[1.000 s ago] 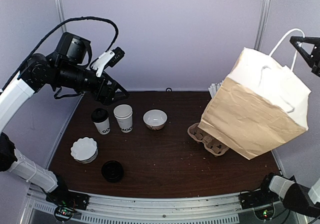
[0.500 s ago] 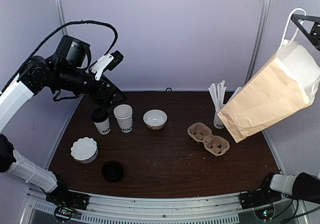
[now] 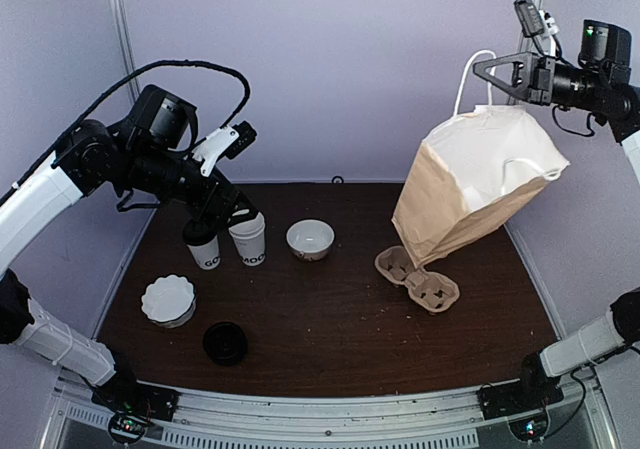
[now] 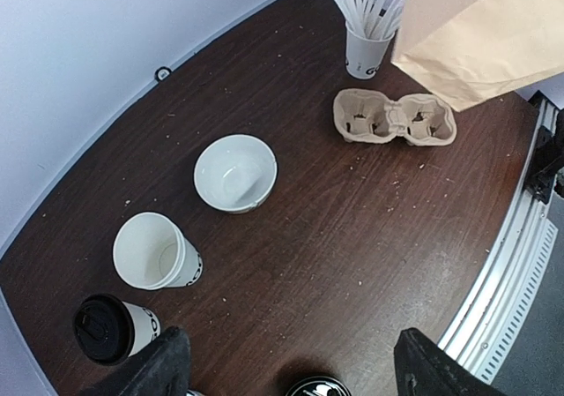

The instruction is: Pack the takeout coffee

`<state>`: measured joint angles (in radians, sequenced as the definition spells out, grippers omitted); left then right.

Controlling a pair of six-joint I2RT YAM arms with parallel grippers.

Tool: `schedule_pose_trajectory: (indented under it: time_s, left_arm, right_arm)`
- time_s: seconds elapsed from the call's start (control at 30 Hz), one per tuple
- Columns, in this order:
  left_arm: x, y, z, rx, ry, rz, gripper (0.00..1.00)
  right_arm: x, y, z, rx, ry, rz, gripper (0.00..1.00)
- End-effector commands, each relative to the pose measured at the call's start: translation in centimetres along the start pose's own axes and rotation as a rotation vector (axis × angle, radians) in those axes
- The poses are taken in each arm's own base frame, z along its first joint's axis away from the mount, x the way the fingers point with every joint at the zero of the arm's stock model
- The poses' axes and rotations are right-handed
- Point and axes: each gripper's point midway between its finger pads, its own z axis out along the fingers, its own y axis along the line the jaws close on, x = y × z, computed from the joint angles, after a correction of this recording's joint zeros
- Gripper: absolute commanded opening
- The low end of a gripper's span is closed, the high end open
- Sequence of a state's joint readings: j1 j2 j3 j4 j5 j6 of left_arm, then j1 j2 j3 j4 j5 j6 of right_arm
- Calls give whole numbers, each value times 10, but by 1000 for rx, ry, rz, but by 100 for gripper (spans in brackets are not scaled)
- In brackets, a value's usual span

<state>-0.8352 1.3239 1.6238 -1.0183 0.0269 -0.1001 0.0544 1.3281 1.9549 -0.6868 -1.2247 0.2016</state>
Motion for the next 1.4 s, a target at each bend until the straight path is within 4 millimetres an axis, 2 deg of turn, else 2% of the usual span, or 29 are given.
schedule_pose_trajectory:
  time_s: [0.0, 0.03, 0.13, 0.3, 0.43, 0.5, 0.6, 0.7, 0.83, 1.0, 1.1, 1.2, 1.37]
  left_arm:
    - [0, 12, 2, -70, -14, 21, 84]
    - [0, 14, 2, -84, -16, 21, 84]
    - [2, 20, -1, -113, -19, 24, 85]
    - [3, 30, -5, -162, -23, 23, 86]
    - [7, 30, 0, -154, -28, 22, 86]
    - [8, 28, 3, -143, -27, 26, 86]
    - [12, 27, 5, -138, -22, 29, 86]
    - [14, 26, 4, -133, -25, 34, 86]
    - [11, 25, -3, -132, -43, 34, 86]
    - [-1, 11, -27, -54, -111, 41, 86]
    - [-3, -1, -32, 8, -136, 60, 87]
    - [-8, 0, -25, 9, -121, 83, 88]
    - [-34, -22, 1, 150, -117, 172, 89]
  right_arm:
    - [55, 13, 32, 27, 196, -109, 0]
    - [65, 12, 42, 27, 235, -118, 0]
    - [99, 28, 70, -32, 360, -168, 0]
    - [137, 51, 106, -124, 469, -204, 0]
    - [159, 66, 130, -180, 543, -247, 0]
    - [162, 72, 138, -197, 553, -263, 0]
    - [165, 77, 145, -213, 563, -275, 0]
    - [178, 80, 147, -241, 599, -264, 0]
    - [192, 84, 143, -266, 636, -263, 0]
    - [202, 72, 144, -217, 666, -278, 0]
    - [211, 62, 147, -174, 689, -278, 0]
    - [217, 49, 150, -124, 710, -289, 0]
    - [211, 39, 157, -78, 708, -306, 11]
